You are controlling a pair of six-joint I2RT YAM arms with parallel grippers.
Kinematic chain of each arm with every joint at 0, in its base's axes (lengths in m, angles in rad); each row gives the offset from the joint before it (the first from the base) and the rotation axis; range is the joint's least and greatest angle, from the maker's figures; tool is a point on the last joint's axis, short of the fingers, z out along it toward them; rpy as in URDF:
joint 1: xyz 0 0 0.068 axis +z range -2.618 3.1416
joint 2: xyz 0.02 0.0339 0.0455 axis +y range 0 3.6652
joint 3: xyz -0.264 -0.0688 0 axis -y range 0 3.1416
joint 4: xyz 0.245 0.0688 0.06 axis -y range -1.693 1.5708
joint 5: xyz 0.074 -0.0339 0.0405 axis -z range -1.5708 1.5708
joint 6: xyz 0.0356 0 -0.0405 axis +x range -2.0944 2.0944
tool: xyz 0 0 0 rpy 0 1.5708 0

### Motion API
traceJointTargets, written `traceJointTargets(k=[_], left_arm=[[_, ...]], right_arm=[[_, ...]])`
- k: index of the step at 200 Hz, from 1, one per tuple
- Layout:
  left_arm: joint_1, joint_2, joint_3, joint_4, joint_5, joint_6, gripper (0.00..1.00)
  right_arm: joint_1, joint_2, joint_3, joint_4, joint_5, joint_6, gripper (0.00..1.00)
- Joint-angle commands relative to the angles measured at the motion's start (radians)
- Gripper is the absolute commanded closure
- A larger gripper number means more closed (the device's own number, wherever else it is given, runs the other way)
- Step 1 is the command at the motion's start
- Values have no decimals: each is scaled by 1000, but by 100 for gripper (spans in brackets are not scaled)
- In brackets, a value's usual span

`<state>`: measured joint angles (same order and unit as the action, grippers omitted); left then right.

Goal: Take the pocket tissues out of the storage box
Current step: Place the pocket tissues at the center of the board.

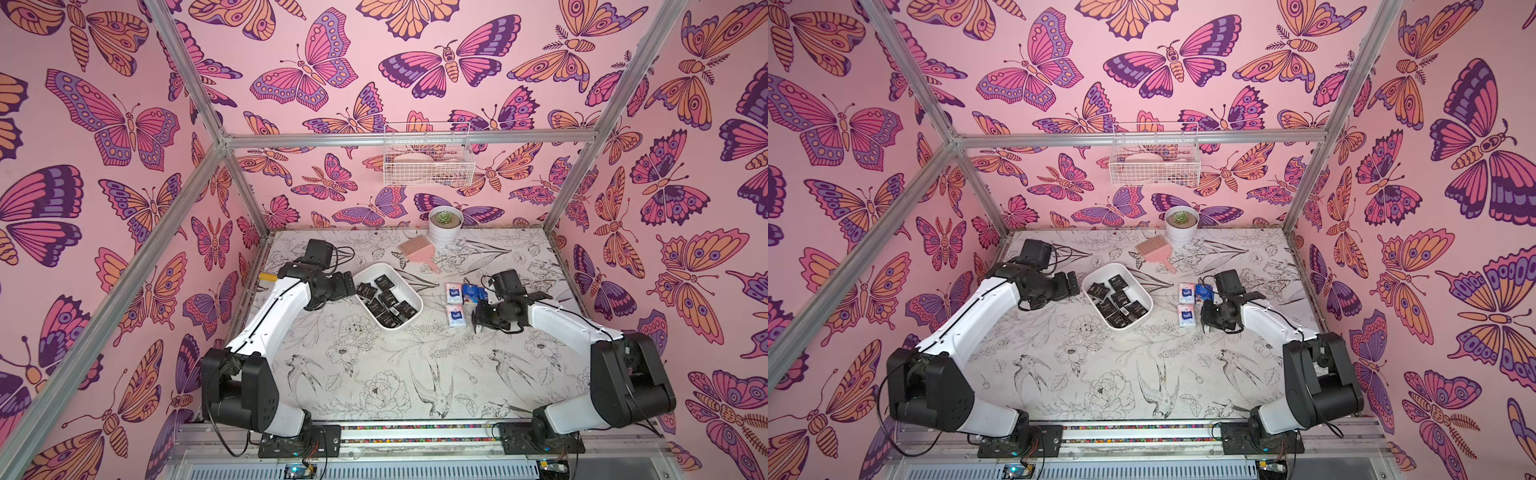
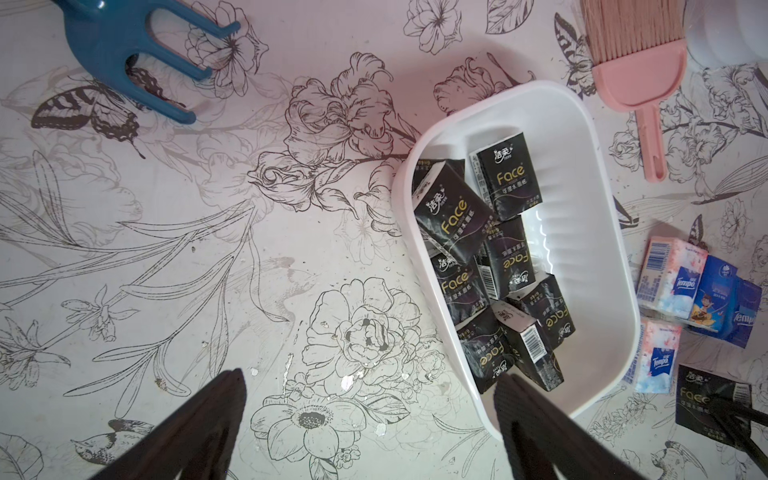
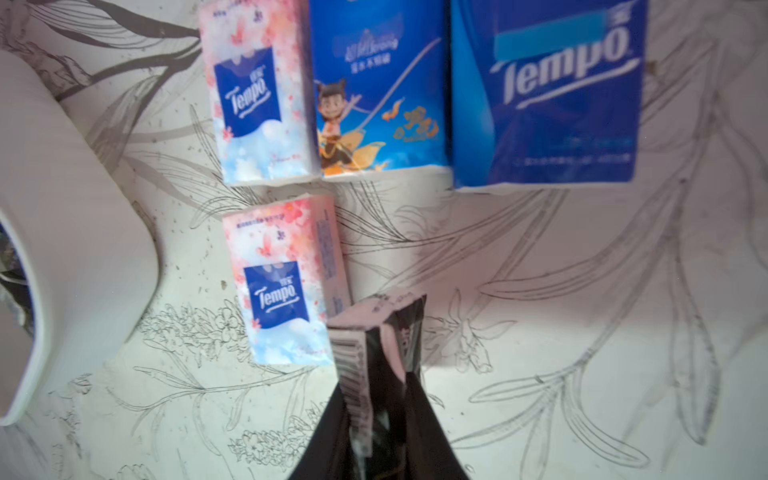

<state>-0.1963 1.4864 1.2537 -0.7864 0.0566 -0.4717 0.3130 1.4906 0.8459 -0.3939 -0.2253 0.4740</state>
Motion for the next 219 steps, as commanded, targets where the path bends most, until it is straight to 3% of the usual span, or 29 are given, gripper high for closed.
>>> traceJointTargets(k=[1,60,103,158,219], left_arm=[[-7,9,19,-19,5,13,0],[-9,12,13,-19,1,12,0],[-12,10,15,-20,-3,8,0],[-28,12,27,-19,-6,5,0],[-37,8,18,-19,-10,5,0]], right_arm=[[-30,26,-16,87,-90,48,78],[-127,58,-64,96,-152,36,68],[-138,23,-56,22,-75,-5,57],[-143,-36,-44,-73,19,-54,55],[-144,35,-21,-86,93,-86,56]])
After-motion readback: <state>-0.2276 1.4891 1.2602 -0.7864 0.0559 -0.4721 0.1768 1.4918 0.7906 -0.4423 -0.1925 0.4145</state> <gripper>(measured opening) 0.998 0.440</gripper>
